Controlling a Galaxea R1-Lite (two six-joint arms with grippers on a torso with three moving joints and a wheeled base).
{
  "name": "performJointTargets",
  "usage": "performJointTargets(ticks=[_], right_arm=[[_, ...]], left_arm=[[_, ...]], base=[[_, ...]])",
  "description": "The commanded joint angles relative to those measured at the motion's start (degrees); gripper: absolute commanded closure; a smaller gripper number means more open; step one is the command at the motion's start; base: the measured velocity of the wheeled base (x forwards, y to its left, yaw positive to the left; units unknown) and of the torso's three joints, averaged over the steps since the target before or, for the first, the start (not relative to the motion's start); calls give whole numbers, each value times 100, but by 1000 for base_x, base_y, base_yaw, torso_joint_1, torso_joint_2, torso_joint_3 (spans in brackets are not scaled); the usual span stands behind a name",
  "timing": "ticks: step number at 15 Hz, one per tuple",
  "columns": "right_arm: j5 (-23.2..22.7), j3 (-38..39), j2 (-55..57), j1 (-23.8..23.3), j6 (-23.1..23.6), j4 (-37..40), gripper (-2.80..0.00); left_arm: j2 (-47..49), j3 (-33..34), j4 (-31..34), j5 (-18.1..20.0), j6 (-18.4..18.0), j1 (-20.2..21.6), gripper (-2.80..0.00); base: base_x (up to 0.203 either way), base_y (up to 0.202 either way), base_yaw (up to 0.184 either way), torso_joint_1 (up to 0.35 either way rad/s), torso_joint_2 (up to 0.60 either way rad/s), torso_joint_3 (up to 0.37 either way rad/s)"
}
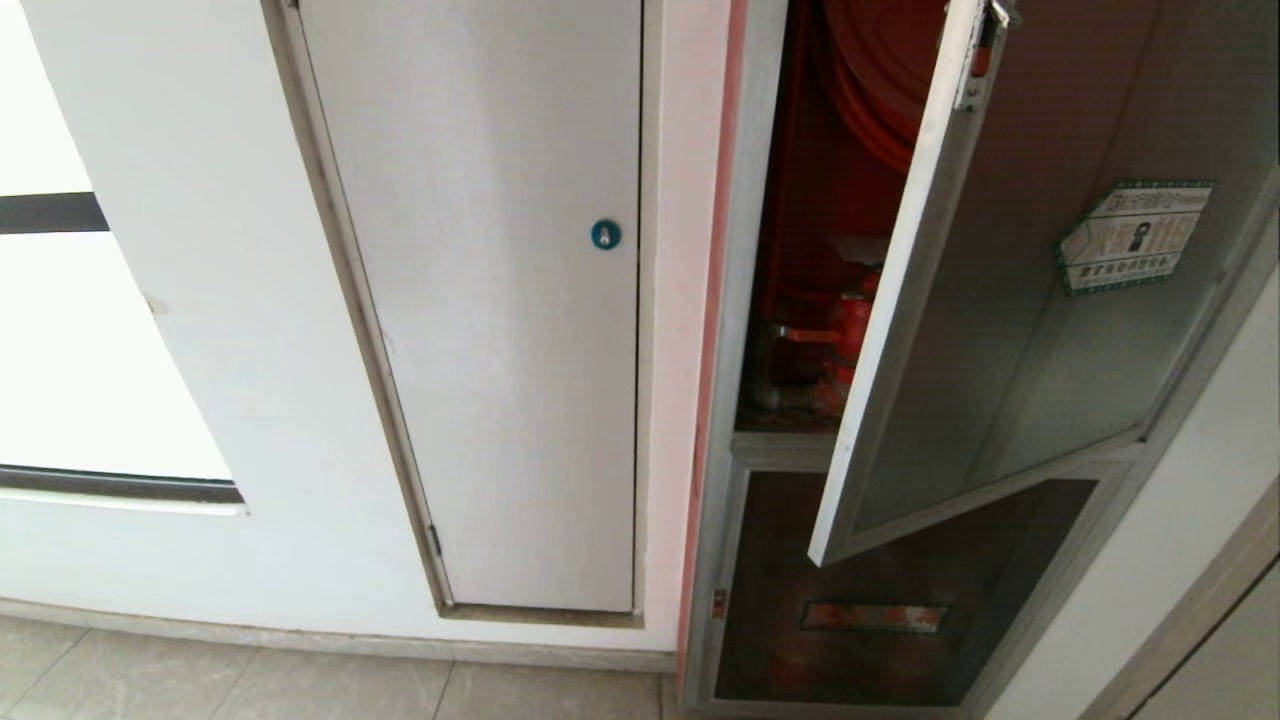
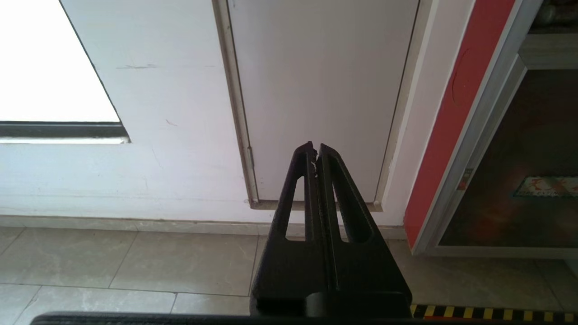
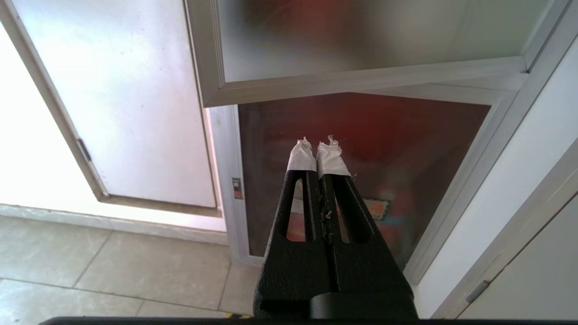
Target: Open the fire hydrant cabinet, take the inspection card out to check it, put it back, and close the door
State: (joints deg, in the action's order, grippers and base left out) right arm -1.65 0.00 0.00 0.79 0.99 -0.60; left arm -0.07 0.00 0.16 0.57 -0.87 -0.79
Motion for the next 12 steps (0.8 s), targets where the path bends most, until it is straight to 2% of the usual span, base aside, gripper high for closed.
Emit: performJointTargets(ticks=[1, 4, 8, 10, 12], right_arm=[[-2, 26, 9, 7, -2, -2, 0], [123, 26, 9, 8, -285, -24, 0], [181, 18, 9, 0, -302, -3, 0], [143, -284, 65, 8, -307, 86, 0], [-49, -907, 667, 9, -345, 233, 0]], left_arm=[[7, 0, 2, -5, 0, 0, 0], [7, 0, 2, -5, 0, 0, 0], [7, 0, 2, -5, 0, 0, 0], [7, 0, 2, 4, 0, 0, 0], [7, 0, 2, -5, 0, 0, 0]], base=[[0, 0, 0, 0, 0, 0], [0, 0, 0, 0, 0, 0], [0, 0, 0, 0, 0, 0], [0, 0, 0, 0, 0, 0], [0, 0, 0, 0, 0, 0]])
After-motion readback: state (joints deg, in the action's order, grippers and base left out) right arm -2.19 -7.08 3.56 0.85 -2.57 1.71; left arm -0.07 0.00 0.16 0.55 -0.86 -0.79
